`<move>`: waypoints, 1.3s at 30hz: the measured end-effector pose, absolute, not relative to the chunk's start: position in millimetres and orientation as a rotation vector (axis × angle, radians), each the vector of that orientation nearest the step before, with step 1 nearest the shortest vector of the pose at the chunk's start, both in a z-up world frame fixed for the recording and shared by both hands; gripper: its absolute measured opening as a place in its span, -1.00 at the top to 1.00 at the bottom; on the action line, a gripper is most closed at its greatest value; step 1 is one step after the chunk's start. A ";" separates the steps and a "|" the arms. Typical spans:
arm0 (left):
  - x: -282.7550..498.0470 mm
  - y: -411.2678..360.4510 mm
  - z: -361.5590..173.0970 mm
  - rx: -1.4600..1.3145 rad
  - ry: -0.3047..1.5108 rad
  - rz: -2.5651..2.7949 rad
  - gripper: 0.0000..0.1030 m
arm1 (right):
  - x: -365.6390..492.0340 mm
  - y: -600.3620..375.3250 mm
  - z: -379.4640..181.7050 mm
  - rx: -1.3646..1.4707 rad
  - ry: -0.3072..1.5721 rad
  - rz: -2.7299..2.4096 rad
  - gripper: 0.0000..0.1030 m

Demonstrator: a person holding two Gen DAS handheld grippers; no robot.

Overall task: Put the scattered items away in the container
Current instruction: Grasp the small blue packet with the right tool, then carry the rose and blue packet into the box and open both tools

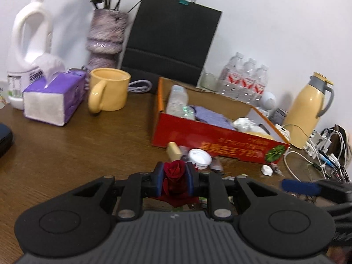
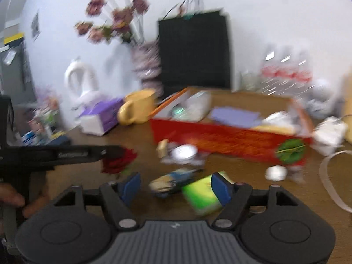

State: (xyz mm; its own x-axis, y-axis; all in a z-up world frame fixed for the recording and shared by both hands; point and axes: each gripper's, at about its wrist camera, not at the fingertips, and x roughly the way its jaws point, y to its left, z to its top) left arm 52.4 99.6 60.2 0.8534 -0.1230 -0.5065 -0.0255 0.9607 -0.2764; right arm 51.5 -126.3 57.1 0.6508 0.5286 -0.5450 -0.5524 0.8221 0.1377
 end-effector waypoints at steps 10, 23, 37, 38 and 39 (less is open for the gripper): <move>48.9 119.3 62.2 -0.269 0.534 -0.007 0.59 | 98.5 -74.6 13.5 -0.136 0.710 0.549 0.61; 17.5 58.9 86.5 -0.187 0.477 -0.119 0.59 | 37.1 -155.7 78.6 -0.082 0.518 0.463 0.86; 57.9 17.5 120.3 -0.106 0.405 -0.196 0.59 | 47.2 -231.9 103.0 0.074 0.467 0.382 0.86; 72.7 18.8 126.7 -0.095 0.405 -0.188 0.59 | 59.5 -231.9 105.9 0.087 0.466 0.384 0.86; 90.4 20.1 134.6 -0.081 0.408 -0.186 0.59 | 75.4 -231.1 111.1 0.098 0.463 0.386 0.86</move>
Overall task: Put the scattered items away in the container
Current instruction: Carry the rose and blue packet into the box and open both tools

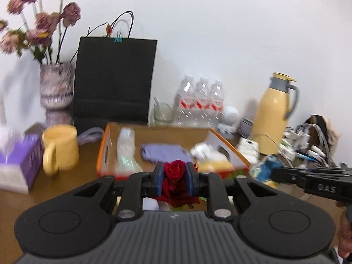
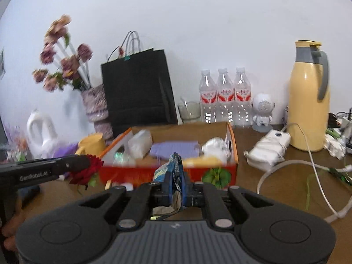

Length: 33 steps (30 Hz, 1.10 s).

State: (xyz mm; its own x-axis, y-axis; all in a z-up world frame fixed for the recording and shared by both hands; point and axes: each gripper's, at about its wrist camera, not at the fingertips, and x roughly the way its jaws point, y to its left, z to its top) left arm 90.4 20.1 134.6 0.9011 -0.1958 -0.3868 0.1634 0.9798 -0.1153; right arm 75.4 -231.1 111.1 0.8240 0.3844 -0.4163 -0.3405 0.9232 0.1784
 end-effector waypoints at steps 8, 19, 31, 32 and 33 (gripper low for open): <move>232.1 20.2 162.9 0.005 0.481 -0.173 0.57 | 214.1 -214.8 150.9 0.145 0.507 0.405 0.86; 340.1 18.7 77.5 -0.069 0.881 -0.094 0.58 | 360.0 -178.5 65.1 0.153 0.953 0.347 0.86; 344.3 27.5 88.4 -0.110 1.006 -0.040 -0.28 | 365.7 -160.9 66.8 0.044 1.075 0.345 0.01; 342.5 28.9 95.0 -0.109 1.012 -0.029 -0.35 | 361.3 -158.9 75.1 0.020 1.075 0.344 -0.10; 340.0 29.6 101.7 -0.102 1.018 -0.016 -0.51 | 354.3 -156.9 86.9 -0.014 1.063 0.333 -0.22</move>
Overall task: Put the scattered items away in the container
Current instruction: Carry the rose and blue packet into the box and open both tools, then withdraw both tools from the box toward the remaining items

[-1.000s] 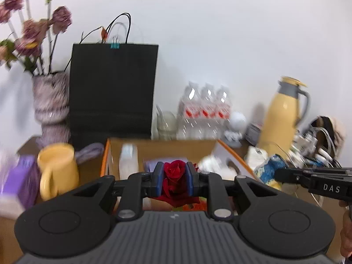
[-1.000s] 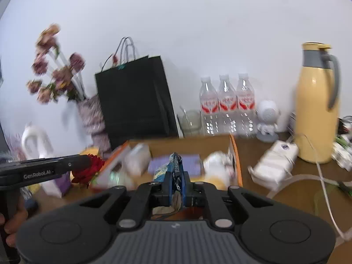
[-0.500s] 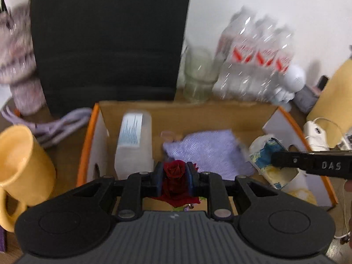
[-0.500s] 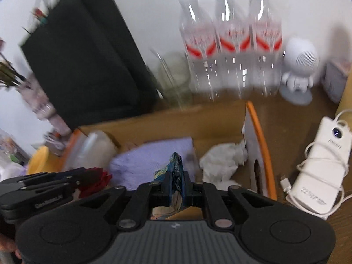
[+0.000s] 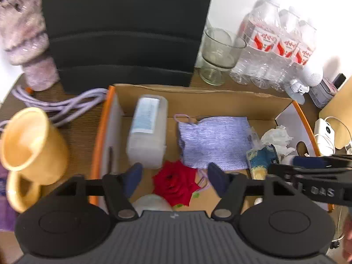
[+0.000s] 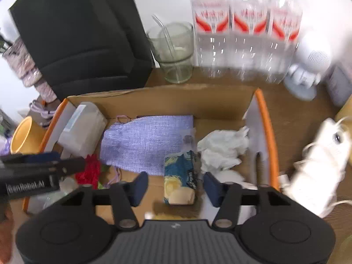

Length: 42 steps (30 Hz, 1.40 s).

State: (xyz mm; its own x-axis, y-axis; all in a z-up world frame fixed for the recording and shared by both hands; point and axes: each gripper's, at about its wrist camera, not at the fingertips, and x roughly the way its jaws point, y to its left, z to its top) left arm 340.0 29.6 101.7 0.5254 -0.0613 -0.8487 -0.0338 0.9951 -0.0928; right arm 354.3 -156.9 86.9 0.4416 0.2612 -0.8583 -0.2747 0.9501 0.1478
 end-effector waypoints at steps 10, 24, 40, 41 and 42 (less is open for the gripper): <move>290.5 20.4 123.2 -0.026 1.041 0.057 -0.92 | 302.4 -161.9 132.1 -0.168 1.030 0.279 -0.76; 208.0 2.7 137.1 -0.004 0.796 0.098 -1.00 | 223.2 -169.8 133.5 -0.084 0.760 0.294 -0.76; 116.7 19.6 111.7 -0.043 0.514 0.082 -1.00 | 128.4 -186.9 111.8 -0.053 0.540 0.291 -0.76; 107.1 19.1 107.2 -0.029 0.501 0.078 -1.00 | 119.2 -189.3 108.7 -0.049 0.536 0.292 -0.76; 98.6 17.7 102.1 -0.021 0.488 0.072 -1.00 | 107.7 -193.6 104.4 -0.046 0.527 0.302 -0.76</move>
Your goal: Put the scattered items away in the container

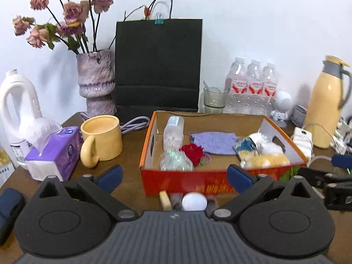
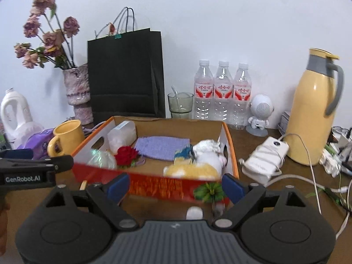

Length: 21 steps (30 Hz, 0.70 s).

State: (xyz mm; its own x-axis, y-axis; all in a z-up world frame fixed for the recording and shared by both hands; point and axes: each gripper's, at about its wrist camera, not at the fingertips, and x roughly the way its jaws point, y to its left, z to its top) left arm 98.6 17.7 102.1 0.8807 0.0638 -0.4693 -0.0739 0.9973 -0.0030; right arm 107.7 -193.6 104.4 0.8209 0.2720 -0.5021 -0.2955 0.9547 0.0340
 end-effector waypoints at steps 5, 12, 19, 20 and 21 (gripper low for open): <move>58.9 13.6 71.1 0.002 0.482 0.005 -1.00 | 63.5 -210.8 81.6 -0.064 0.512 0.333 -0.76; 27.9 4.3 44.9 0.049 0.452 -0.047 -1.00 | 39.9 -204.6 41.9 -0.140 0.570 0.340 -0.76; 24.0 -13.0 34.0 0.105 0.444 -0.105 -1.00 | 46.1 -207.1 25.8 -0.107 0.598 0.326 -0.56; 24.1 -14.9 31.6 0.111 0.447 -0.112 -1.00 | 46.8 -207.7 24.1 -0.099 0.602 0.328 -0.47; 24.2 -16.8 29.9 0.114 0.447 -0.124 -1.00 | 48.7 -208.7 22.2 -0.087 0.609 0.333 -0.32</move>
